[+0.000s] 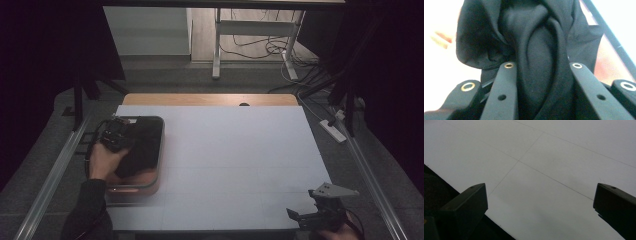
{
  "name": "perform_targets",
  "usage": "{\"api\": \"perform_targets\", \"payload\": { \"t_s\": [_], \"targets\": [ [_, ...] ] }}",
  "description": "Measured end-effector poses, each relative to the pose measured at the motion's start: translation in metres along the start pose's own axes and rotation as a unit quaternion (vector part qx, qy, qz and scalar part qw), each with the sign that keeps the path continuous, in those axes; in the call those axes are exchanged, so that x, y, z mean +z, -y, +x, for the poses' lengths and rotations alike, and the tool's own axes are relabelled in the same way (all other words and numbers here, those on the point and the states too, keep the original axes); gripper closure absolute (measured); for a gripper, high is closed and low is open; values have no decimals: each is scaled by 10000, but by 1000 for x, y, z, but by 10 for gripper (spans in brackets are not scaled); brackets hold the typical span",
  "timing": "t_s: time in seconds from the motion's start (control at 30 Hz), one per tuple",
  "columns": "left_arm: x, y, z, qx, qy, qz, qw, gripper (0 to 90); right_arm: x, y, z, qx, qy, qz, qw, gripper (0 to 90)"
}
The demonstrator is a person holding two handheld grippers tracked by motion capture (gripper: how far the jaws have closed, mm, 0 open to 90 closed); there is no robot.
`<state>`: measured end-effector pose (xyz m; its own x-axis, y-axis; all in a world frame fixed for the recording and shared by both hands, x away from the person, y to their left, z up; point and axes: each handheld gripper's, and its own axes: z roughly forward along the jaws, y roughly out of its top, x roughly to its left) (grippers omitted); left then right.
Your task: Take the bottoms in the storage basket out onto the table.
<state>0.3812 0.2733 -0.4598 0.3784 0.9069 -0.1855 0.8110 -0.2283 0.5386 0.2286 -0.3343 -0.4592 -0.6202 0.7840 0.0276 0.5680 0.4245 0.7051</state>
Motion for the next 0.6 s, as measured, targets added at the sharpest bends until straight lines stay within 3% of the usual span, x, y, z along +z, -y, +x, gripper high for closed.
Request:
{"api": "perform_targets", "payload": {
  "t_s": [0.3, 0.6],
  "targets": [
    [-23, -2, -3, 46, 104, -464, 9989, 733, 0, 0, 0, 2, 2, -5, 10000, 0],
    [-45, -5, -7, 84, 194, -858, 9961, 733, 0, 0, 0, 0, 4, 0, 10000, 0]
  ]
}}
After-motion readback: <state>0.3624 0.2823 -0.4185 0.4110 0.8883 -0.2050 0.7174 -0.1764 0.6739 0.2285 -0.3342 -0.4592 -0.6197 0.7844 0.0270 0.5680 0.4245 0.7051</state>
